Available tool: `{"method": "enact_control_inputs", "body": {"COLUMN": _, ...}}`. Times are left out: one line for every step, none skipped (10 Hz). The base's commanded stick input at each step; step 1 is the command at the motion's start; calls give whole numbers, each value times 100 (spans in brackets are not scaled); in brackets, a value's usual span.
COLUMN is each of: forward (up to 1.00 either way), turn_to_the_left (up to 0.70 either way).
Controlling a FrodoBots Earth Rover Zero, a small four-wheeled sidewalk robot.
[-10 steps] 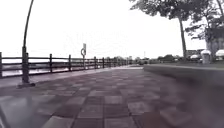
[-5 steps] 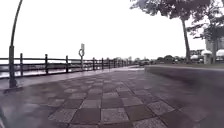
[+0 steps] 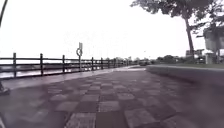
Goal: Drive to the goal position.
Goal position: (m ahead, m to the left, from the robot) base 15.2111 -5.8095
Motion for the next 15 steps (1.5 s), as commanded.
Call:
{"method": "enact_control_inputs", "body": {"forward": 100, "turn_to_the_left": 0}}
{"method": "enact_control_inputs", "body": {"forward": 100, "turn_to_the_left": 0}}
{"method": "enact_control_inputs", "body": {"forward": 100, "turn_to_the_left": 0}}
{"method": "enact_control_inputs", "body": {"forward": 100, "turn_to_the_left": 0}}
{"method": "enact_control_inputs", "body": {"forward": 100, "turn_to_the_left": 0}}
{"method": "enact_control_inputs", "body": {"forward": 100, "turn_to_the_left": 0}}
{"method": "enact_control_inputs", "body": {"forward": 100, "turn_to_the_left": 0}}
{"method": "enact_control_inputs", "body": {"forward": 100, "turn_to_the_left": 0}}
{"method": "enact_control_inputs", "body": {"forward": 100, "turn_to_the_left": 0}}
{"method": "enact_control_inputs", "body": {"forward": 100, "turn_to_the_left": 0}}
{"method": "enact_control_inputs", "body": {"forward": 100, "turn_to_the_left": 0}}
{"method": "enact_control_inputs", "body": {"forward": 100, "turn_to_the_left": 0}}
{"method": "enact_control_inputs", "body": {"forward": 100, "turn_to_the_left": 0}}
{"method": "enact_control_inputs", "body": {"forward": 100, "turn_to_the_left": 0}}
{"method": "enact_control_inputs", "body": {"forward": 100, "turn_to_the_left": 0}}
